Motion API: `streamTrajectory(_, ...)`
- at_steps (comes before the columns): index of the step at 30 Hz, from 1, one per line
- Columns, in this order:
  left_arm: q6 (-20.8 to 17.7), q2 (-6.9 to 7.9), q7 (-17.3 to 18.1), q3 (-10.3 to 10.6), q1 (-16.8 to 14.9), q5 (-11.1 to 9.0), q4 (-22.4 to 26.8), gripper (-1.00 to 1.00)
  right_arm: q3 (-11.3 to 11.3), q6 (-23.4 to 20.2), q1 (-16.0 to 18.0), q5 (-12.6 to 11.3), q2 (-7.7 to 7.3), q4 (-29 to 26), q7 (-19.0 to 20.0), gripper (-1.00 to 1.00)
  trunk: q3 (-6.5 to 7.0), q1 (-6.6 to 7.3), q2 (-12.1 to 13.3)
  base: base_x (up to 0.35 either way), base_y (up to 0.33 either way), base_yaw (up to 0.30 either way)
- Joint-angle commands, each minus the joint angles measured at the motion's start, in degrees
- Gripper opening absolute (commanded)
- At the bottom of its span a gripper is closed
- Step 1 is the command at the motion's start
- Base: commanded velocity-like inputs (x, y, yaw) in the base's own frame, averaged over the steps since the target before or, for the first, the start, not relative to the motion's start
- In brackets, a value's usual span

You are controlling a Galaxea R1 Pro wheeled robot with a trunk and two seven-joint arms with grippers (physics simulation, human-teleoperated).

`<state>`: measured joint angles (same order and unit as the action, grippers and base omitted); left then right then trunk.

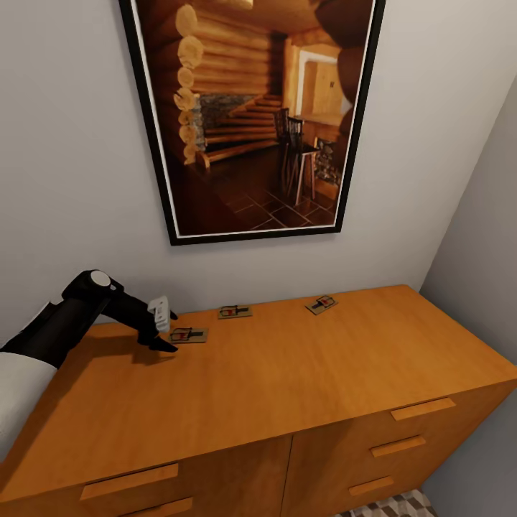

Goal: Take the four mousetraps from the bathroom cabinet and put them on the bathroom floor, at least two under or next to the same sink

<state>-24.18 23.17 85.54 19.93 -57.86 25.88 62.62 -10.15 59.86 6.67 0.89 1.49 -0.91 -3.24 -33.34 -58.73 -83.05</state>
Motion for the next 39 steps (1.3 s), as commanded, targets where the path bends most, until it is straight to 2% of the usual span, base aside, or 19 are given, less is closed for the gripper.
streamTrajectory(1,0.3,0.03,0.25,0.09,-0.06,0.22,-0.01,1.0,-0.29,0.14,0.03,0.08,0.01,0.04,-0.31,-1.0,-0.06,0.0,-0.03,0.0,0.0,0.0)
streamTrajectory(5,1.96,0.03,0.25,0.07,-0.04,0.14,-0.08,1.0,-0.29,0.14,0.04,0.08,0.01,0.04,-0.27,-1.0,-0.06,0.0,-0.03,0.0,0.0,0.0)
streamTrajectory(20,2.15,-0.91,0.24,0.03,-0.01,0.14,-0.04,1.0,-0.25,0.14,0.03,0.08,0.01,0.04,-0.27,-1.0,-0.74,0.0,-0.03,0.0,0.0,0.0)
streamTrajectory(28,2.2,-0.93,0.25,0.03,0.0,0.14,-0.04,1.0,-0.26,0.14,0.03,0.08,0.01,0.04,-0.27,-1.0,-1.34,0.0,-0.03,0.0,0.0,0.0)
streamTrajectory(39,2.2,-0.93,0.24,0.03,-0.01,0.13,-0.58,1.0,-0.27,0.14,0.03,0.08,0.01,0.04,-0.27,-1.0,-1.46,0.0,-0.03,0.0,0.0,0.0)
